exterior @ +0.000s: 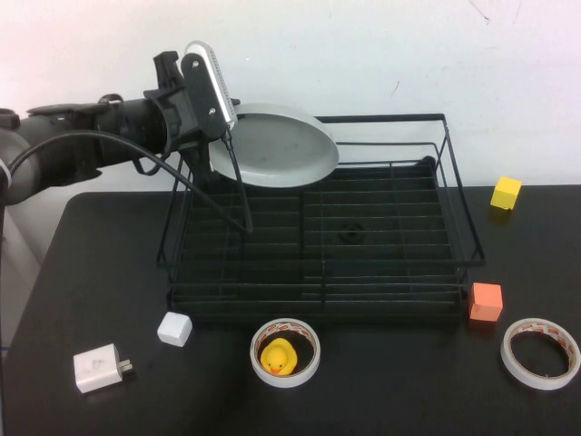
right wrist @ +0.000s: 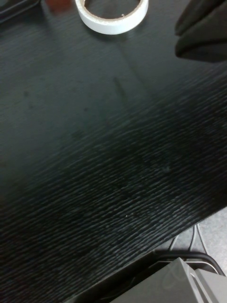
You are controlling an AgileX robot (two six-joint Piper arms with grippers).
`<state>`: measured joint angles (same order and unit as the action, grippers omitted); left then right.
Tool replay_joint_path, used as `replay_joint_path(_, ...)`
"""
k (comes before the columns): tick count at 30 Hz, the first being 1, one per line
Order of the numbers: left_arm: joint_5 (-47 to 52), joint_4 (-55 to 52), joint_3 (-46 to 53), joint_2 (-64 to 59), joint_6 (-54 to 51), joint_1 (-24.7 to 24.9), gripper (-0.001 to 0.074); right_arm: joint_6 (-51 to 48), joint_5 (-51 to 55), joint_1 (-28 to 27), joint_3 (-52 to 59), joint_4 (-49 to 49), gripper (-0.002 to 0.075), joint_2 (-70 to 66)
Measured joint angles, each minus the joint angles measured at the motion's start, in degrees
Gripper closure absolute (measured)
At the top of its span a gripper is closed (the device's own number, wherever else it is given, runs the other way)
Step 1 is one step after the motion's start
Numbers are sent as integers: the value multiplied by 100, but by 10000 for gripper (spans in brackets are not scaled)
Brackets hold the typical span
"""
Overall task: Place plate on rack
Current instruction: Place the plate on the rack
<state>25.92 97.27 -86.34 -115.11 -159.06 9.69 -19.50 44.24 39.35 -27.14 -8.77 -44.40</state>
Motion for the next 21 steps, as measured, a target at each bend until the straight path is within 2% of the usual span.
replay_joint_path(21, -179, 0, -287, -197, 328, 9, 670, 36, -5, 0, 0, -32, 727, 0)
